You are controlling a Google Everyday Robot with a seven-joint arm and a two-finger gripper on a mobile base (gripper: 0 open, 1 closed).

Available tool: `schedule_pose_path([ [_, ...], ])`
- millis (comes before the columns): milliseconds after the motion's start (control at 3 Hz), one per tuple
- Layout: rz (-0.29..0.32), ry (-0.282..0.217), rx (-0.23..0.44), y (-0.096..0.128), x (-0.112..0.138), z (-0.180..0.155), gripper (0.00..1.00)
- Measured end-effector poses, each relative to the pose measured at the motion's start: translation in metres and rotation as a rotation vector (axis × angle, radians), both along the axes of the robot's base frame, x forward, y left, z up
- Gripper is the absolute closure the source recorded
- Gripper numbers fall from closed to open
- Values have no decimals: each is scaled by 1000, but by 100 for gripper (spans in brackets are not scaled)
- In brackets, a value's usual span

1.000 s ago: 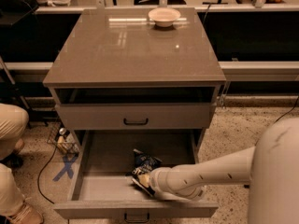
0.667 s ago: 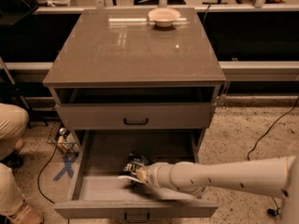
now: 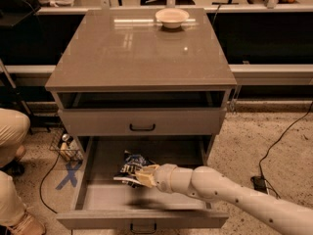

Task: Pick blue chip bag from middle drawer and place on counter

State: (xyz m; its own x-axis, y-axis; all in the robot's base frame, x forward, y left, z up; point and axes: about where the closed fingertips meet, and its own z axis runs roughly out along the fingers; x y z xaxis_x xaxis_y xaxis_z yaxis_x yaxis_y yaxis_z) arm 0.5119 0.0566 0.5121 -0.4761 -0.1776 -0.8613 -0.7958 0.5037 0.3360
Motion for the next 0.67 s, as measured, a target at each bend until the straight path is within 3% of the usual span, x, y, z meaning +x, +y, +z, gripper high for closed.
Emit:
schedule_pose_path([
  [333, 36, -43, 83, -32, -27, 54, 100],
  [667, 10, -32, 89, -62, -39, 55, 100],
])
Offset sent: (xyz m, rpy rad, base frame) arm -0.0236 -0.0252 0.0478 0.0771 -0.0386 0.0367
